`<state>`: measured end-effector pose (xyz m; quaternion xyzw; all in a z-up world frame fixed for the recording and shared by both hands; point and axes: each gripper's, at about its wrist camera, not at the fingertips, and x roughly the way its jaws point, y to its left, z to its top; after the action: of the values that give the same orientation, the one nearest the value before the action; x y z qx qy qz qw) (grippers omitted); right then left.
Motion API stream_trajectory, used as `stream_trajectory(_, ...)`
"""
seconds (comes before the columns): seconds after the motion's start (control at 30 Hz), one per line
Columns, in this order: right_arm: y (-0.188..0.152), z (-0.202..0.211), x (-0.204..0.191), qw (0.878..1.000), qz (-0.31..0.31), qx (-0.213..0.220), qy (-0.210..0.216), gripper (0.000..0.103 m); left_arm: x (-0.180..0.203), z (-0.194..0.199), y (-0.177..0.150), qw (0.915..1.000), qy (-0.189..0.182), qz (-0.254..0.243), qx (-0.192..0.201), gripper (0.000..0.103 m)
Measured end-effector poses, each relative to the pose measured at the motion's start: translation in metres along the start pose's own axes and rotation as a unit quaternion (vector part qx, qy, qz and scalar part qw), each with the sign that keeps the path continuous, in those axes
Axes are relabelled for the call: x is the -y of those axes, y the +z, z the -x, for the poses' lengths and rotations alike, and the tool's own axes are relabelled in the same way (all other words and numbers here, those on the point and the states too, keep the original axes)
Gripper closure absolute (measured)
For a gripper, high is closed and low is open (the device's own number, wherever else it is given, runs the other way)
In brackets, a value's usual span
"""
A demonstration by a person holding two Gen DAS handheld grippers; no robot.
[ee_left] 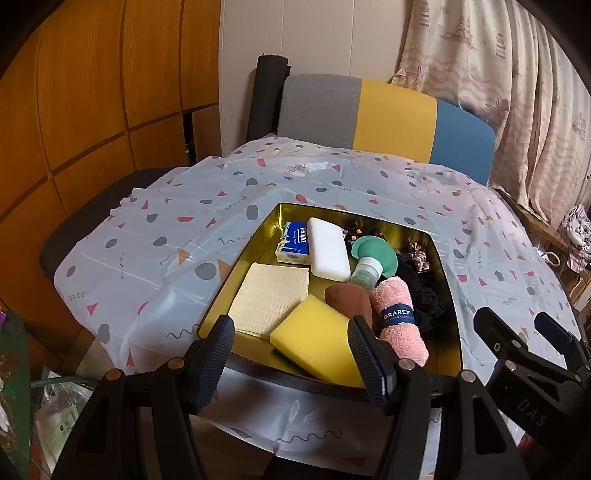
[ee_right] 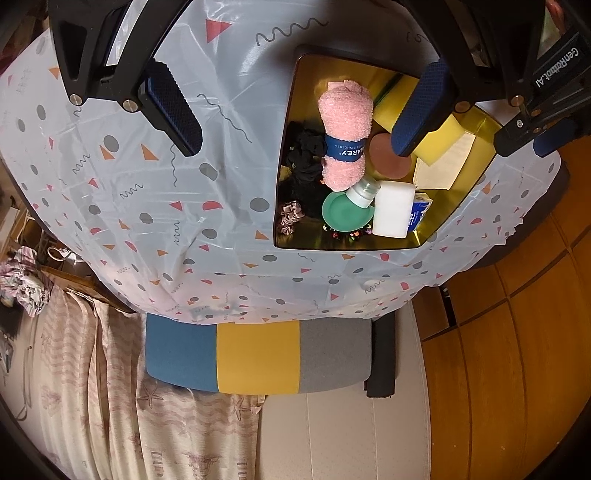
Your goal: Organize soft objects
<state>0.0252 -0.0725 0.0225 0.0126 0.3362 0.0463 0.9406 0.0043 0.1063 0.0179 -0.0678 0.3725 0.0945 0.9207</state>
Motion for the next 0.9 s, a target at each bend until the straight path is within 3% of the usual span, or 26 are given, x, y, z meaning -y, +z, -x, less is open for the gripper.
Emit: stream_trajectory(0.9,0.0017,-0.0013,0.0019,1.000,-0.003,0.002,-0.006,0.000,0.0093,0.0044,-0.0013,0.9995,0.015,-0.028,-0.004,0.038)
